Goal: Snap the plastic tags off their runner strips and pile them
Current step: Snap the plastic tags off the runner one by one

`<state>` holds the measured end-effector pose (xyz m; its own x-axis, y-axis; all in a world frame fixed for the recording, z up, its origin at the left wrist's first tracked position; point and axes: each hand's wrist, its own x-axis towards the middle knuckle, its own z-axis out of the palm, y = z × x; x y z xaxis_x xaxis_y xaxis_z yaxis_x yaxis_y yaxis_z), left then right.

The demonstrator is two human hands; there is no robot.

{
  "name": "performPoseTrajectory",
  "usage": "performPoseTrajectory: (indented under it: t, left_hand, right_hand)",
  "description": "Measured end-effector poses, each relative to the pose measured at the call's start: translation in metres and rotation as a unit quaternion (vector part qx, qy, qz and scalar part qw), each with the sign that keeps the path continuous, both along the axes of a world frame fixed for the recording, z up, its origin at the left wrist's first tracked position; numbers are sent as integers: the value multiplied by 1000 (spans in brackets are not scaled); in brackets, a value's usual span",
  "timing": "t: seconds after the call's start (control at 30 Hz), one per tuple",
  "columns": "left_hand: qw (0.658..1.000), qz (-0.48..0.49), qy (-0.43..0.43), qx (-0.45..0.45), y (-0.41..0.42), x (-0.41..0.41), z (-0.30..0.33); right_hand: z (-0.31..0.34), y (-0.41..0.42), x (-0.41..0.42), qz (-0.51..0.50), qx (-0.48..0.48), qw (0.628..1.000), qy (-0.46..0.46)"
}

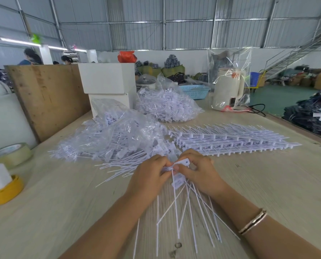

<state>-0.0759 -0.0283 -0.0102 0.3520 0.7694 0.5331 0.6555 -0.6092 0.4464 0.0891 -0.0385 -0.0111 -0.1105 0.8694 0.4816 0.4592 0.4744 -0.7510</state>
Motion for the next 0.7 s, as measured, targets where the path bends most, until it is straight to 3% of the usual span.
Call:
performPoseTrajectory:
  t: [0.23, 0.7]
  left_hand:
    - [999, -5, -41, -16, 1, -1, -1]
    - [998, 2, -62, -33, 0, -2, 0]
  right_hand:
    - [1, -2, -4, -51, 51, 995, -66]
    - [-4, -2, -5, -109, 110, 983, -101]
